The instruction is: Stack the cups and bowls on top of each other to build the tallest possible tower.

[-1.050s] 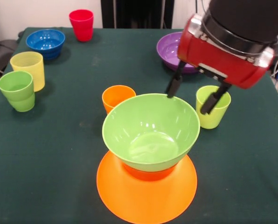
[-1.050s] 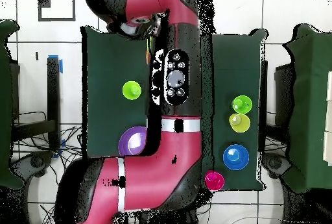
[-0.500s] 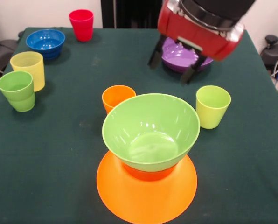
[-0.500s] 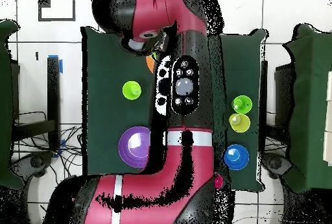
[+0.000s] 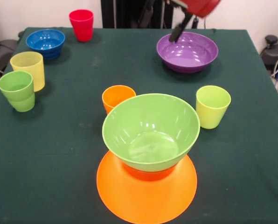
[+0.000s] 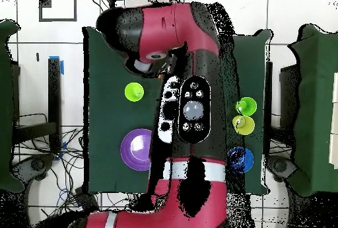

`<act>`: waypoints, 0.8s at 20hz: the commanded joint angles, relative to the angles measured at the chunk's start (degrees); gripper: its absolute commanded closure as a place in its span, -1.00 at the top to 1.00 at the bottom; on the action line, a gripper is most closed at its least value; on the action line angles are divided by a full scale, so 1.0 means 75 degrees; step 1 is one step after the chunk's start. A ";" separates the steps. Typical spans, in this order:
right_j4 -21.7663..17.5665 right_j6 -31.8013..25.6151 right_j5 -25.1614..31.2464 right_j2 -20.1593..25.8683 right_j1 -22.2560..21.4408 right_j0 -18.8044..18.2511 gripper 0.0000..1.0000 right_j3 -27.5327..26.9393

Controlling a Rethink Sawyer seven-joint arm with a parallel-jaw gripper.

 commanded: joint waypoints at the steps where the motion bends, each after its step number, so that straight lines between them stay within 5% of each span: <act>1: 0.0600 0.0667 -0.1346 -0.0119 -0.1054 -0.0154 1.00 0.3149; 16: 0.1871 0.1166 -0.4085 -0.0442 -0.1571 -0.0131 1.00 0.6120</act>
